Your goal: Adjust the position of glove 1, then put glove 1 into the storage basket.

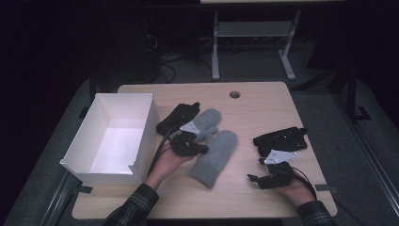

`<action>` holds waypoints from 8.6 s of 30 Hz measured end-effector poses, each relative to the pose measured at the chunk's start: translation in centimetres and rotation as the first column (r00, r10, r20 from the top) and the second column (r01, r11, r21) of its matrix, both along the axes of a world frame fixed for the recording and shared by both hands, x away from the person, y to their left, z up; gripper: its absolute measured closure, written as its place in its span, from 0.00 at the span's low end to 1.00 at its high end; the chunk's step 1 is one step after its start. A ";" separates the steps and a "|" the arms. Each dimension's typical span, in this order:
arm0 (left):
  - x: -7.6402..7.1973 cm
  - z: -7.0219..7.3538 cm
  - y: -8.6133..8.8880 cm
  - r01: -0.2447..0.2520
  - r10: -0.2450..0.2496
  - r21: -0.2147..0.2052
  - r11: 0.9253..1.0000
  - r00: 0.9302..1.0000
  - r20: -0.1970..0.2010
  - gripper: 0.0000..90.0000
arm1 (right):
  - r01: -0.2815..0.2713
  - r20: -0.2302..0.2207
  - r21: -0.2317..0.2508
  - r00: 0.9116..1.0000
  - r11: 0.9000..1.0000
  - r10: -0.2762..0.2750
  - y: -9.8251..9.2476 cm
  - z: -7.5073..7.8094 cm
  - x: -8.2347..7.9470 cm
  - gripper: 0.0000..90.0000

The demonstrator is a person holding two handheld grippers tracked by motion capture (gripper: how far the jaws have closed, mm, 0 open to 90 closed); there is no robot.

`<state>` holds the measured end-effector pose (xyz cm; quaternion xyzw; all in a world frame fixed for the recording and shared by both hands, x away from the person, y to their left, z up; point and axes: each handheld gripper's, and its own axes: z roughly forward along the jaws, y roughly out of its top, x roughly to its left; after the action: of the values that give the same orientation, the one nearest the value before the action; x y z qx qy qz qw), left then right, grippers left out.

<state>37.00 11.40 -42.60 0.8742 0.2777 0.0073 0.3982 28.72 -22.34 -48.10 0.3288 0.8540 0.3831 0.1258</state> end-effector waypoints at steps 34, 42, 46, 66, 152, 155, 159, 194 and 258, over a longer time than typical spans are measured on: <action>-3.6 2.0 -2.4 0.112 -0.111 -0.014 0.994 0.992 0.055 0.92 | -0.002 -0.001 -0.003 1.000 1.000 0.002 0.0 0.0 0.0 0.24; -1.4 1.1 -0.2 -0.007 0.004 0.032 0.999 0.997 0.075 0.85 | -0.002 -0.002 -0.004 1.000 1.000 0.002 0.0 0.0 0.0 0.24; -0.5 0.7 0.5 -0.043 0.037 0.054 0.998 0.995 0.096 0.74 | -0.002 0.000 -0.005 1.000 1.000 0.002 0.0 0.0 0.0 0.24; 5.9 -0.2 1.3 -0.221 0.184 0.148 0.964 0.956 0.229 0.55 | -0.003 0.000 -0.006 1.000 1.000 0.003 0.1 0.0 0.0 0.24; -6.7 2.4 -3.2 -0.123 0.125 -0.062 0.990 0.992 0.028 0.97 | -0.002 0.000 -0.005 1.000 1.000 0.002 0.1 0.0 0.1 0.24; -6.8 1.7 -3.5 -0.113 0.114 -0.048 0.992 0.993 0.021 0.97 | -0.002 -0.001 -0.006 1.000 1.000 0.002 0.1 0.0 0.1 0.24; -7.1 1.1 -4.2 -0.100 0.100 -0.009 0.995 0.995 0.022 0.97 | 0.001 -0.005 -0.004 1.000 1.000 -0.001 0.1 0.0 0.0 0.24; -4.6 0.4 0.9 -0.113 0.110 0.061 0.992 0.993 0.040 1.00 | -0.152 -0.105 0.078 0.982 0.985 0.160 3.4 1.8 -0.5 1.00; -1.0 -1.9 -3.7 -0.023 0.022 0.076 0.997 1.000 0.010 0.14 | -0.043 -0.005 -0.003 0.999 0.999 0.043 3.4 0.1 0.6 0.25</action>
<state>36.01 7.68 -44.51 0.8856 0.2852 0.0263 0.3657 29.36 -18.95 -48.04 0.3112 0.8617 0.3836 0.1157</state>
